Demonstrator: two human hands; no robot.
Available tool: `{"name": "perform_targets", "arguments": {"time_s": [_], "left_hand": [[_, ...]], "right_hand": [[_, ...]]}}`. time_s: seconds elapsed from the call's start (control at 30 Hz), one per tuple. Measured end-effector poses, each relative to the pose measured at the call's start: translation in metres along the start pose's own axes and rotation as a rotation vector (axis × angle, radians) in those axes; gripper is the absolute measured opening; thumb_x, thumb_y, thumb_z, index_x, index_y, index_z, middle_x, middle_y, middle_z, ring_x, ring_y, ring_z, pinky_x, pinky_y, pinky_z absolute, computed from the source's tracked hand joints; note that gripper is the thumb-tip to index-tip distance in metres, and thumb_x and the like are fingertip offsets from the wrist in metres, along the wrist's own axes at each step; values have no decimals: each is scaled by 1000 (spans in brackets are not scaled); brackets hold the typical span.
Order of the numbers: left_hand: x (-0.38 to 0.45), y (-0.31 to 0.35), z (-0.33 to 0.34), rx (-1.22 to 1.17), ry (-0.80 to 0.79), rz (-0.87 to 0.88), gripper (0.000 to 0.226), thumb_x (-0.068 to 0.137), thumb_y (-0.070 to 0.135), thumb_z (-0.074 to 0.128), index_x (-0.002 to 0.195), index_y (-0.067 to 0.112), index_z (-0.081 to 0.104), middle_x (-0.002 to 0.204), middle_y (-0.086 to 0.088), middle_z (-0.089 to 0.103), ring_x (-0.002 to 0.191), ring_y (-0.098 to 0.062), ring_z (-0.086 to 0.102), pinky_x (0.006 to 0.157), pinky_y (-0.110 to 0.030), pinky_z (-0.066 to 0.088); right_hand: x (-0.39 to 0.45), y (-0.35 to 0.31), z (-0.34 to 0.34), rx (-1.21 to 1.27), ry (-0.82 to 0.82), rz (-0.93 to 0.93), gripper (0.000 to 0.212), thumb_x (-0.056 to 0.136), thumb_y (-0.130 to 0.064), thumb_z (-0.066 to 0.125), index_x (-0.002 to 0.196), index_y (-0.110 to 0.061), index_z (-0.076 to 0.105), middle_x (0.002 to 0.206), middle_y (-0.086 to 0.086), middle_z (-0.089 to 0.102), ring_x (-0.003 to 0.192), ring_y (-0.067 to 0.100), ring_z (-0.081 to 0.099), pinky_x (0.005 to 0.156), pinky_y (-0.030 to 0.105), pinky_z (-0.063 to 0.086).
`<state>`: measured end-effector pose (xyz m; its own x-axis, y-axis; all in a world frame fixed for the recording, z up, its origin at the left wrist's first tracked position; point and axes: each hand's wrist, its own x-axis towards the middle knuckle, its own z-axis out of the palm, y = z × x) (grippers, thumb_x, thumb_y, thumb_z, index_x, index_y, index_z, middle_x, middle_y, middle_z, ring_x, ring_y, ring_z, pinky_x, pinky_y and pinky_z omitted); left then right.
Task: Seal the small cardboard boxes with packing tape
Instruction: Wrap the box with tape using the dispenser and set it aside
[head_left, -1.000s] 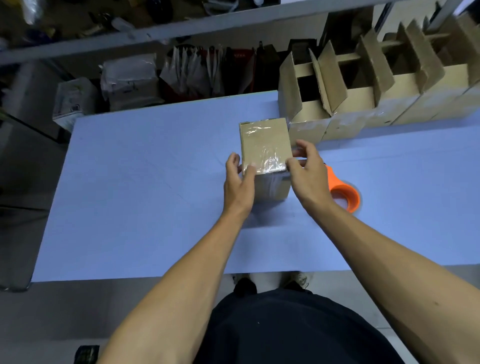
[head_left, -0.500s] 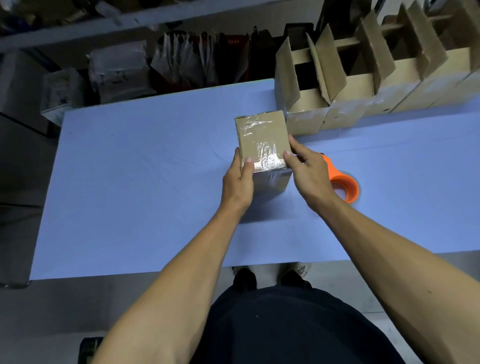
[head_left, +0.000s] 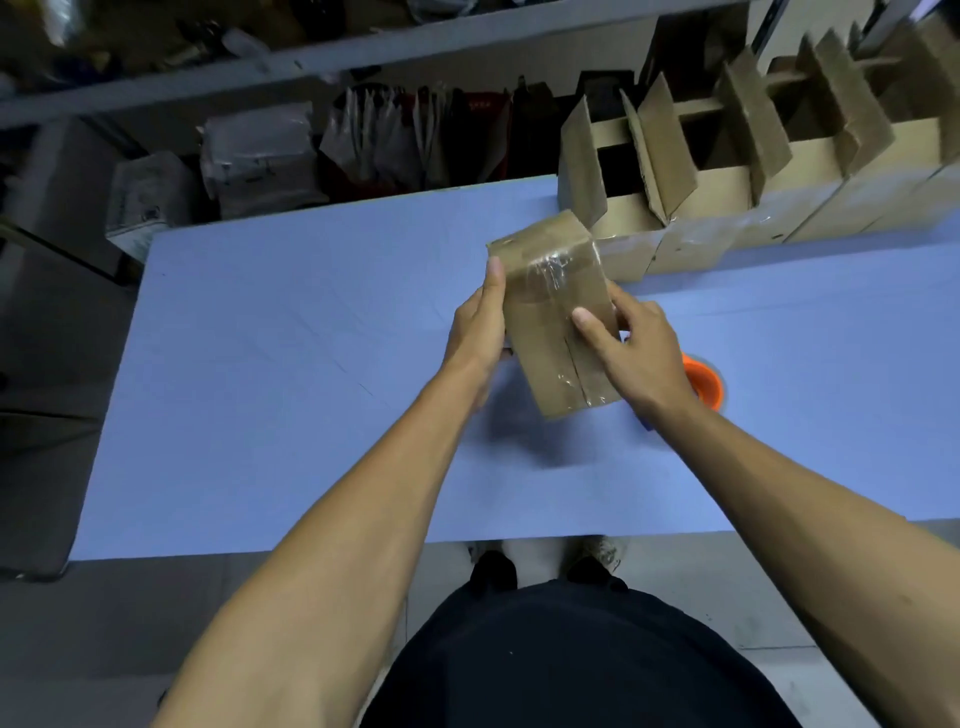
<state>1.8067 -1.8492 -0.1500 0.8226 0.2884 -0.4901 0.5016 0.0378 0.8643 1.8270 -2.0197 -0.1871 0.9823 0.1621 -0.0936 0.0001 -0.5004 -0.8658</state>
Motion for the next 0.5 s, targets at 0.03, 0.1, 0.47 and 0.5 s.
{"name": "perform_targets", "arguments": {"time_s": [0.03,0.1,0.47,0.5], "left_hand": [[2,-2,-2,27,-16,28,43,98,63,40,114,33,65,108,14,70,104,-9,66,87,-32,54],[0,-8,-6,77,-43,110,33,93,55,57,118,34,63,115,11,69,106,-6,65,88,-30,52],[3,-87,1,1,134,-184,63,71,67,54,122,31,56,118,3,69,102,-20,69,95,-46,55],[1,-84,0,11,130,-183,69,73,65,58,132,30,50,129,2,65,109,-21,67,99,-45,53]], "right_hand": [[2,-6,0,-24,40,10,34,93,-52,56,122,-37,65,92,-9,68,96,14,56,76,28,43],[5,-16,0,-63,95,53,38,92,-60,53,110,-32,71,87,-8,68,87,17,58,69,29,39],[-18,10,20,-23,-385,341,63,90,-30,62,149,-36,42,136,-6,61,120,14,59,106,41,47],[-20,13,19,-1,-397,321,58,91,-29,61,146,-39,45,133,-7,62,116,12,62,105,42,48]]}}
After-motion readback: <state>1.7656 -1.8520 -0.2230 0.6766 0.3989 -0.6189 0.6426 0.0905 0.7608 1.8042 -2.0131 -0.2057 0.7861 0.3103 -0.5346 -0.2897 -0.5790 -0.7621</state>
